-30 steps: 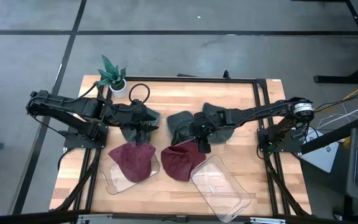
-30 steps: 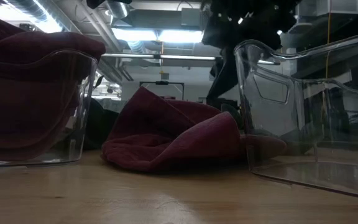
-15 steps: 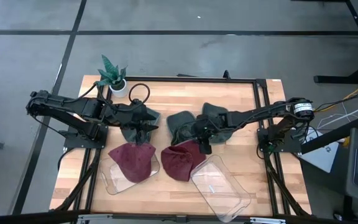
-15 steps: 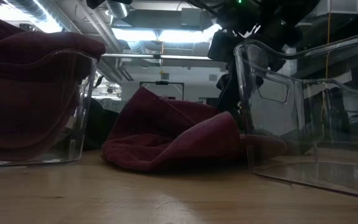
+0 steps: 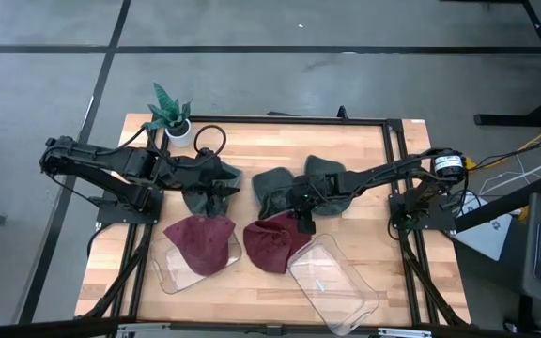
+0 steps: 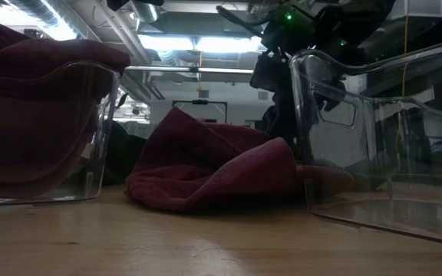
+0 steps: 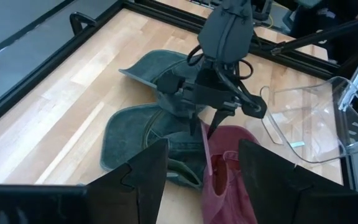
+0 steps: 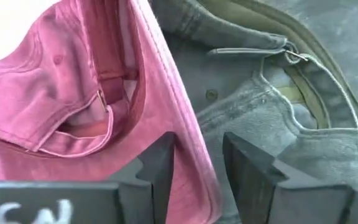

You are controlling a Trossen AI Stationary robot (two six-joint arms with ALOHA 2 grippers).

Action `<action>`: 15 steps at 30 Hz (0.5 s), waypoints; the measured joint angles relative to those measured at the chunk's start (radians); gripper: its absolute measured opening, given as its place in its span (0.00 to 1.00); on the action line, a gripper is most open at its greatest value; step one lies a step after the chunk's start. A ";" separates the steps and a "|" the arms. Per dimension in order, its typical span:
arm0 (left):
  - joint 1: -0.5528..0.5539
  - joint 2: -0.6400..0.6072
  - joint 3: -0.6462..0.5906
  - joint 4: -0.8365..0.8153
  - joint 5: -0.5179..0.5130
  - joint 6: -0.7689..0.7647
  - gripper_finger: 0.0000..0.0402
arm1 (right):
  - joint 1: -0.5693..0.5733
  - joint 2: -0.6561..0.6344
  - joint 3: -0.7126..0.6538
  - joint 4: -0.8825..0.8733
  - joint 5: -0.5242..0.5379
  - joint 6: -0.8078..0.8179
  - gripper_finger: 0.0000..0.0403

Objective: Pick & Place hat
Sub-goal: Put the red cap into the left transparent bin

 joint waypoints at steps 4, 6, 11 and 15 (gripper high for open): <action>0.000 0.000 0.000 0.000 -0.004 0.000 0.47 | -0.003 -0.002 0.000 -0.001 -0.051 0.011 0.23; 0.000 0.000 0.000 0.000 -0.013 0.000 0.47 | -0.007 -0.002 0.000 -0.003 -0.077 0.025 0.15; 0.000 0.000 0.000 0.000 -0.042 0.000 0.47 | -0.013 -0.003 0.001 -0.003 -0.111 0.046 0.04; 0.000 0.000 0.000 0.000 -0.068 0.007 0.46 | -0.013 -0.003 0.001 -0.003 -0.111 0.074 0.07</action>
